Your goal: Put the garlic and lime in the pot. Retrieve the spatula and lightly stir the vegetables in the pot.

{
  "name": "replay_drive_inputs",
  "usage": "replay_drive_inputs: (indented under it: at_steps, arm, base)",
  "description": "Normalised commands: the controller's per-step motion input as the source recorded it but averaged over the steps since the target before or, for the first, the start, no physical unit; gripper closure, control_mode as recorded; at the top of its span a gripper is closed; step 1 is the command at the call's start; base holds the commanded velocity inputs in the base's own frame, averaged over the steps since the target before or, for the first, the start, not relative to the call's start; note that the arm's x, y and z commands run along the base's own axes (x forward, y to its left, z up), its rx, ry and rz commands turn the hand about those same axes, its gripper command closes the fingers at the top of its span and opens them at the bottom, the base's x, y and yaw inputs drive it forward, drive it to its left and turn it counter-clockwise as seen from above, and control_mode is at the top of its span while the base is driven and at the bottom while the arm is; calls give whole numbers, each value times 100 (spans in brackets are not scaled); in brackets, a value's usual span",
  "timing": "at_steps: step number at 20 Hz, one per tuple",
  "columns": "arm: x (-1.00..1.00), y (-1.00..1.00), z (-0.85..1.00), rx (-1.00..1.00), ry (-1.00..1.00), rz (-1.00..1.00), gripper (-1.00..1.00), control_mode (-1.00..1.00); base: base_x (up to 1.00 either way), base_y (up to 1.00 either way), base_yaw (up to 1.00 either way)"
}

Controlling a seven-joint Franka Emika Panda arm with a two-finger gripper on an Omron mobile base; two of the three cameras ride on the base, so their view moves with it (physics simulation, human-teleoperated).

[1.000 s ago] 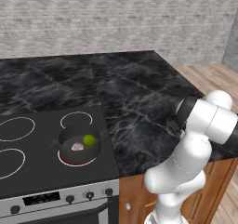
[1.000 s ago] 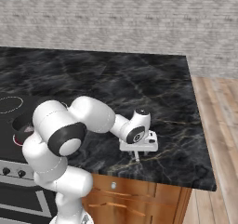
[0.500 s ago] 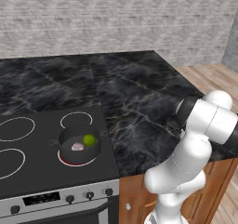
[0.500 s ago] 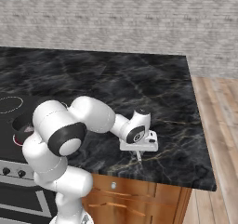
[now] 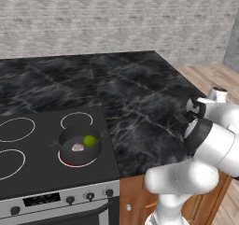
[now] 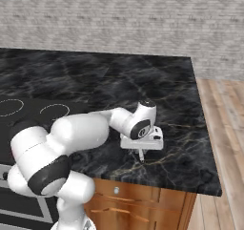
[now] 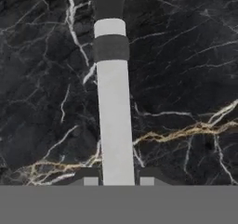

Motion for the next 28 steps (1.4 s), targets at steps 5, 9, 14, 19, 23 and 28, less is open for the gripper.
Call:
replay_drive_inputs:
  at_steps: [5,9,14,19,23,28]
  arm:
    - [-32,39,100,0,0,8,100,-100]
    - [-52,54,100,-1,1,13,100,-100]
    - [-56,55,79,-2,0,15,100,-100]
    - [-24,14,3,0,-6,3,100,-100]
    - [0,0,0,0,0,0,100,-100]
    - [-1,0,0,0,0,0,100,100]
  base:
    - [0,0,0]
    - [0,0,0]
    - [0,0,0]
    - [0,0,0]
    - [0,0,0]
    - [-6,11,0]
